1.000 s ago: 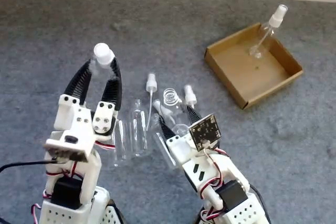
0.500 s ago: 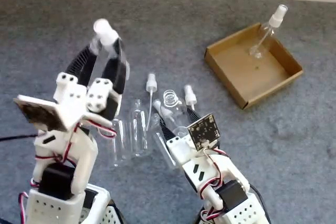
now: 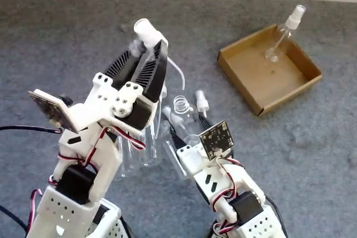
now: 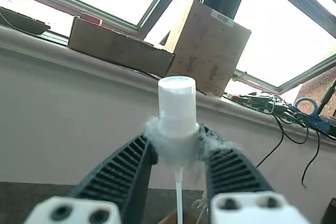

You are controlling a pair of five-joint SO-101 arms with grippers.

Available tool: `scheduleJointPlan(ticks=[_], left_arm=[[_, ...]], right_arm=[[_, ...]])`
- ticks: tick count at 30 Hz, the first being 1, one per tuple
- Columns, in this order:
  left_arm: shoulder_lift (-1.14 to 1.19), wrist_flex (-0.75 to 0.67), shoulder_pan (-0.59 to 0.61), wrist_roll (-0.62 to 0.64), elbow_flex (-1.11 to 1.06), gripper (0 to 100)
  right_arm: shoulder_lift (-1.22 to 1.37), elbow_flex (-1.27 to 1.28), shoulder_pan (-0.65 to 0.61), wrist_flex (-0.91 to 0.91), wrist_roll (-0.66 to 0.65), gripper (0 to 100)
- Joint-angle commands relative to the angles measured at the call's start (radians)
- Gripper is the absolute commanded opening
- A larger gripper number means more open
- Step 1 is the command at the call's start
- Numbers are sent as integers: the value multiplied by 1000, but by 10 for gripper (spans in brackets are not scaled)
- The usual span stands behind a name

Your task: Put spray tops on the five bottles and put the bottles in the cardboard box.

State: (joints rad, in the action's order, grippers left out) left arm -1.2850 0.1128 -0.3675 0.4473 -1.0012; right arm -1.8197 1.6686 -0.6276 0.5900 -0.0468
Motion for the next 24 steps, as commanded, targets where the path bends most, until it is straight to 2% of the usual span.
scheduleJointPlan(ticks=[1, 5, 12, 19, 24], left_arm=[[-7, -49, -15, 11, 16, 13], [-81, -43, -15, 12, 24, 13], [-125, 121, 7, 12, 30, 13], [-127, 172, 21, 17, 22, 13], [-125, 272, 22, 77, 24, 13]], right_arm=[[-18, 127, -2, -2, -2, 142], [-18, 127, -2, -1, -2, 142], [-18, 127, -1, -1, -2, 142], [-18, 127, -1, -1, -2, 142], [-18, 127, -1, -1, -2, 142]])
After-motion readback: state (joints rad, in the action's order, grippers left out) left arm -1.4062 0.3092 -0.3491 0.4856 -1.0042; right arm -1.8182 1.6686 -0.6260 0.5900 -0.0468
